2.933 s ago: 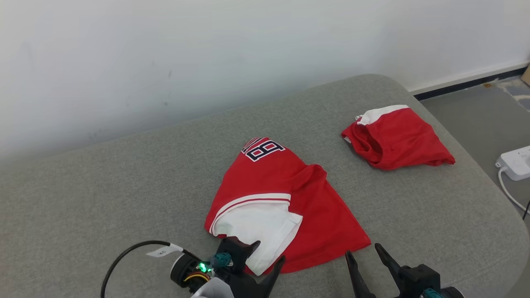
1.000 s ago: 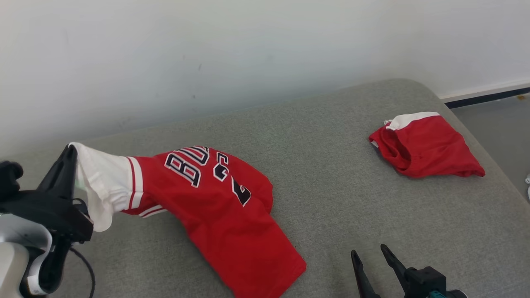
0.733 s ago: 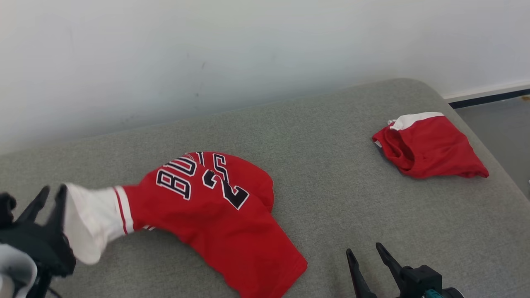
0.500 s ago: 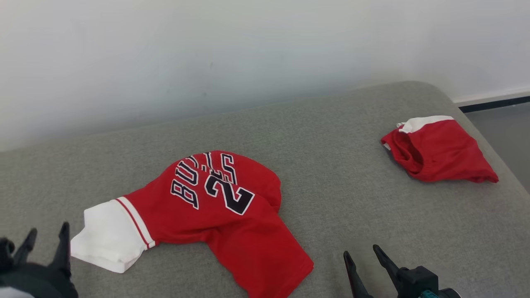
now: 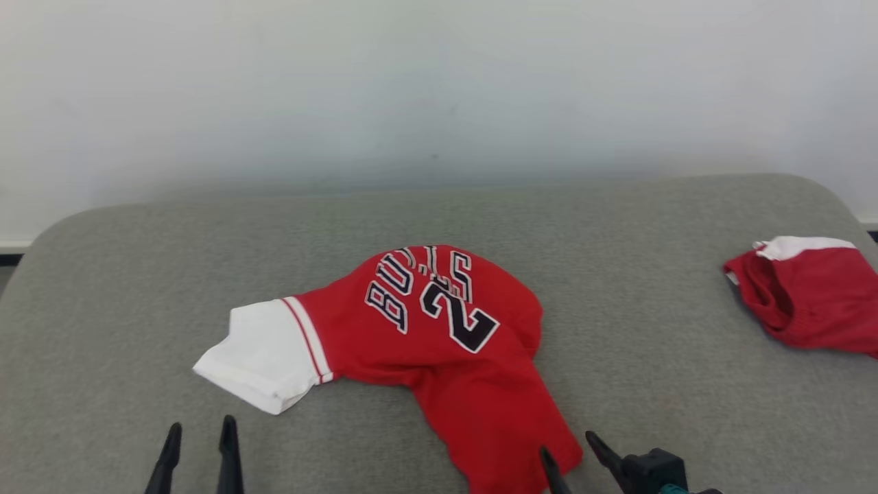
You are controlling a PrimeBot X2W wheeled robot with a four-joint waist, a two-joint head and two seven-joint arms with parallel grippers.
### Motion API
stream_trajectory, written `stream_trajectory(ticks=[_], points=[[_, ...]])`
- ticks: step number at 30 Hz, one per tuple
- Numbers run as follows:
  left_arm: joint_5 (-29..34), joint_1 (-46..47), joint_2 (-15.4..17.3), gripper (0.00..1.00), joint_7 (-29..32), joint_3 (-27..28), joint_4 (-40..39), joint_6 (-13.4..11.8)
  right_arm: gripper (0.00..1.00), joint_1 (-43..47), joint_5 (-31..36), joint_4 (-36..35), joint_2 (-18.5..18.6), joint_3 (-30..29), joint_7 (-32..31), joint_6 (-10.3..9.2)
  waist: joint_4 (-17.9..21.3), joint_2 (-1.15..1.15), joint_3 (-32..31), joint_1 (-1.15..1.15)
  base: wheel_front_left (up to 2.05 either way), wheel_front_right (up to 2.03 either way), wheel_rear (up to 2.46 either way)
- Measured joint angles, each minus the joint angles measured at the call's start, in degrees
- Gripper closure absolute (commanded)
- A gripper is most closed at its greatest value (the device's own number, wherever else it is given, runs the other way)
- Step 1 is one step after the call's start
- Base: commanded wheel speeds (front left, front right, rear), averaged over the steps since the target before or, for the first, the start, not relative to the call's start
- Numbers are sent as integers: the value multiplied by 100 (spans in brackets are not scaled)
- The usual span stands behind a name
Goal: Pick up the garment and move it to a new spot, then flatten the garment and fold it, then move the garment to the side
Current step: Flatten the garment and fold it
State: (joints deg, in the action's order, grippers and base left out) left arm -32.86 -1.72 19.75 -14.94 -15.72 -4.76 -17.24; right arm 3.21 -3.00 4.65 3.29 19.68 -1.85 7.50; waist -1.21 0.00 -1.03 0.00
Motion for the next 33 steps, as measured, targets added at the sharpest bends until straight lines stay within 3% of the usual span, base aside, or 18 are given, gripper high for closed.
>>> stream_trajectory(ticks=[6,8,12,16,21,25,31,32,33], points=[[779,-360,-721,0,-7,218,-608,430,0,-42,-79,229,-10,261,-443,0,-492,0,-30,0,0,0,0],[936,-508,-971,0,-8,382,-645,661,0,-59,96,345,-27,78,-577,1,-731,0,-39,0,0,0,0],[1107,-554,-1152,0,-8,567,-615,964,0,-38,454,296,-25,-606,-563,0,-1025,0,-44,0,0,0,0],[1187,-576,-1290,0,-7,732,-522,1185,0,15,378,178,-31,-1077,-591,0,-1270,0,-46,0,0,0,0],[1233,-578,-1448,0,-8,886,-423,1381,0,81,203,396,-36,-1183,-875,0,-1479,0,-39,0,0,0,0],[1282,-578,-1523,0,-8,991,-357,1519,0,-58,519,722,-40,-1404,-1004,0,-1558,0,-16,0,0,0,0],[1344,-572,-1603,0,-8,1094,-244,1668,0,-447,229,1333,-40,-1550,-1009,0,-1650,0,19,0,0,0,0],[1355,-566,-1610,0,-8,1114,-227,1678,17,-525,205,1435,-40,-1535,-998,0,-1665,0,23,-1,0,0,0],[1360,-558,-1621,0,-8,1127,-211,1715,64,-595,160,1529,-36,-1504,-996,0,-1681,0,27,0,0,0,0]])
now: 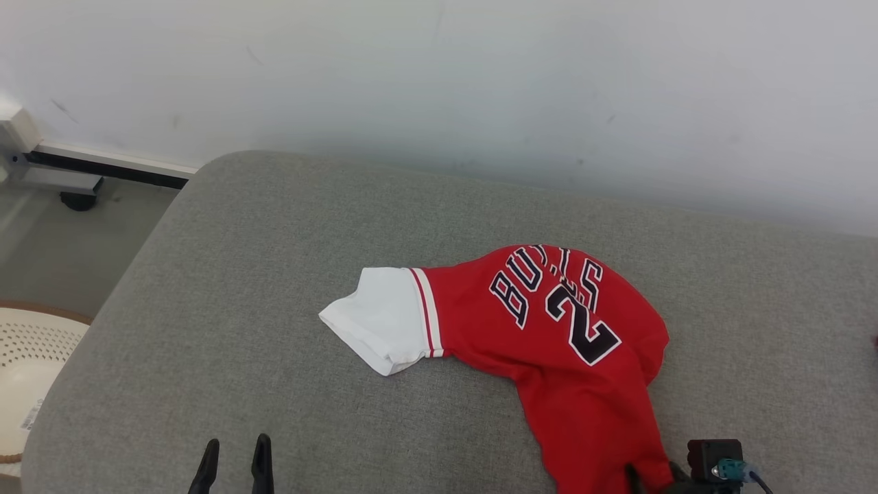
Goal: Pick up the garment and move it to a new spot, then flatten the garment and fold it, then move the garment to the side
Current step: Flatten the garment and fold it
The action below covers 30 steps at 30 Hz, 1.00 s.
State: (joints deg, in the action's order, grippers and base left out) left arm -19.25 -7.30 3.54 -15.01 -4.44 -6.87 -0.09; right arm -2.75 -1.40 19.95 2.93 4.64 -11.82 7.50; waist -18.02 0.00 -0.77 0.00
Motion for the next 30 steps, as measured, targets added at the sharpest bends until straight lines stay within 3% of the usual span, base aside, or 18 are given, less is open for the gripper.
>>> stream_trajectory(ticks=[1,7,12,19,30], points=[[3,6,-9,0,0,7,15,5,100,-51,-20,88,1,51,-7,0,-16,0,3,0,0,0,0],[8,23,-35,0,0,29,68,63,100,-396,581,401,26,-164,-41,3,-102,0,5,0,0,0,0],[7,30,-48,0,0,15,99,141,100,-800,1112,561,786,109,-186,2,-202,0,10,-1,0,0,0],[19,66,-56,0,0,-19,149,210,100,-1722,1143,1031,1844,747,-282,2,-406,0,76,-1,0,0,0],[25,170,-60,0,0,-147,203,245,100,-2627,1096,2092,2743,1171,18,2,-853,0,197,-1,0,0,0]])
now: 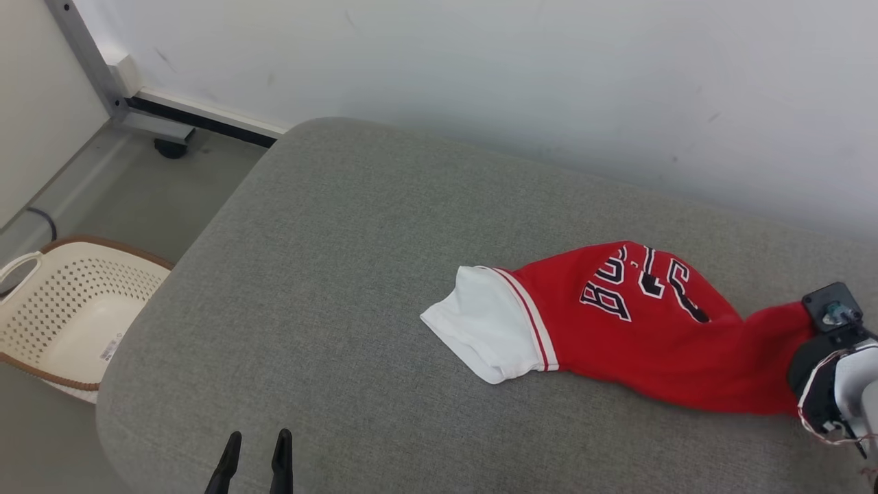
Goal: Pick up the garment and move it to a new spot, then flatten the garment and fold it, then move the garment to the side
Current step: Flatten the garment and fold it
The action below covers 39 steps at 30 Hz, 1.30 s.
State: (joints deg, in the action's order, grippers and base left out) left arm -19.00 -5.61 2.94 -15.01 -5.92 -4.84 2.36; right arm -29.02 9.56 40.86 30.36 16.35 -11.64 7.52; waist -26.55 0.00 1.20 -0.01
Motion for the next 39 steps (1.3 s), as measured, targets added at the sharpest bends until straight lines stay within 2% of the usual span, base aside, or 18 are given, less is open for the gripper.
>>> stream_trajectory(ticks=[2,3,4,12,20,25,30,35,36,39], points=[[5,0,2,0,0,2,-4,0,100,-137,33,144,23,-120,103,0,-47,0,46,0,0,0,0],[14,0,0,0,0,2,-3,1,59,-197,25,213,15,-213,166,0,-63,0,65,0,0,0,0],[35,0,-2,0,0,2,-3,0,0,-217,27,266,-3,-299,230,0,-78,0,77,0,0,0,0],[127,-52,-1,0,0,133,-23,-101,0,93,45,196,-631,-857,542,0,93,0,-27,0,0,0,0],[205,-178,-3,0,-1,249,-20,-255,0,789,-199,-668,-1240,-1318,924,0,544,0,-261,1,0,0,0],[401,-62,33,0,388,198,532,-468,0,1185,-232,-1370,-1580,-1588,924,0,889,0,-377,1,0,0,0],[678,727,154,0,917,43,1226,-594,0,1438,-198,-1870,-1928,-1615,597,0,1244,0,-411,1,0,0,0],[780,1671,182,0,1311,-131,2264,-566,0,1437,-165,-1993,-2153,-1771,356,0,1558,0,-316,1,0,0,0],[859,1985,234,0,1376,-158,2675,-594,0,1416,-56,-1975,-2273,-1902,278,0,1675,0,-257,1,0,0,0],[913,2418,346,0,1394,-137,3216,-657,0,1263,23,-1984,-2405,-1986,258,0,1833,0,-131,1,0,0,0]])
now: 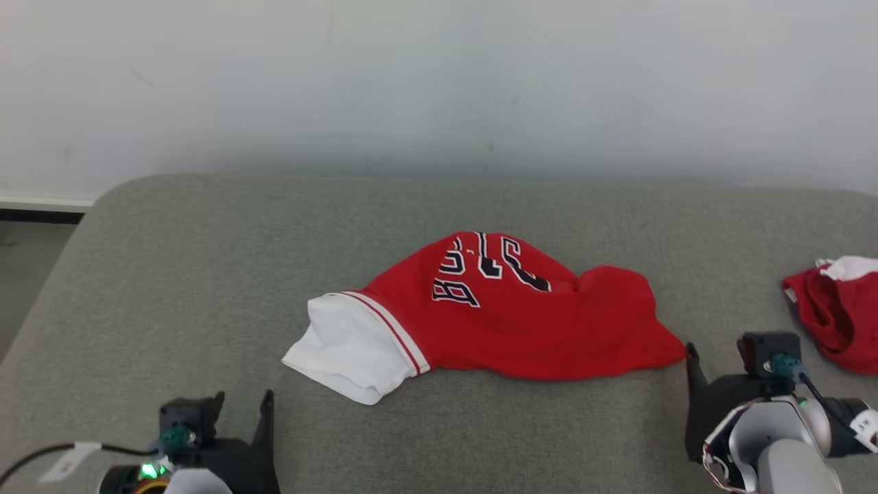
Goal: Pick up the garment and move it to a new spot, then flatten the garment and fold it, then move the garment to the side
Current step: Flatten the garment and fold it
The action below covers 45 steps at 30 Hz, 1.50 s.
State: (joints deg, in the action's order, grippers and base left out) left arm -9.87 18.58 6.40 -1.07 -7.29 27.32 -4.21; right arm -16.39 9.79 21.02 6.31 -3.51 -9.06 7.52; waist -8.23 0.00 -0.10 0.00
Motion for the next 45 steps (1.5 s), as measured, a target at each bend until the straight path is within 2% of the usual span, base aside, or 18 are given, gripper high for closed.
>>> stream_trajectory(ticks=[10,20,23,24,25,26,27,28,32,45], points=[[-175,1057,18,0,-71,125,1237,57,0,-432,15,134,-192,42,101,0,391,0,510,0,0,0,0],[-269,1863,101,1,1,152,2239,114,0,-791,-19,333,-218,107,253,0,661,1,947,-1,0,0,0],[-299,1998,103,11,-22,143,2431,151,0,-838,-20,417,-218,76,307,0,696,1,1049,-1,0,0,0],[-318,2029,105,17,-33,135,2483,160,0,-879,-19,443,-212,56,313,0,698,0,1076,-1,0,0,0],[-323,2047,103,27,-36,121,2531,196,0,-910,-19,463,-207,45,336,0,695,0,1099,-1,0,0,0],[-334,2065,101,56,-35,107,2584,223,0,-926,-16,499,-205,42,354,0,683,1,1112,-1,0,0,0],[-379,2087,89,81,-34,101,2622,274,0,-928,-16,550,-209,51,350,0,666,0,1121,-1,0,0,0],[-414,2101,80,100,-34,87,2650,332,0,-928,-14,589,-213,53,343,0,648,0,1129,-1,0,0,0],[-452,2090,24,100,-103,-9,2691,468,0,-933,24,633,-247,-104,249,0,571,0,1181,-1,0,0,0],[-524,1779,-144,100,-350,-221,2382,461,0,-859,51,415,-334,-422,345,0,381,0,1248,0,0,0,0]])
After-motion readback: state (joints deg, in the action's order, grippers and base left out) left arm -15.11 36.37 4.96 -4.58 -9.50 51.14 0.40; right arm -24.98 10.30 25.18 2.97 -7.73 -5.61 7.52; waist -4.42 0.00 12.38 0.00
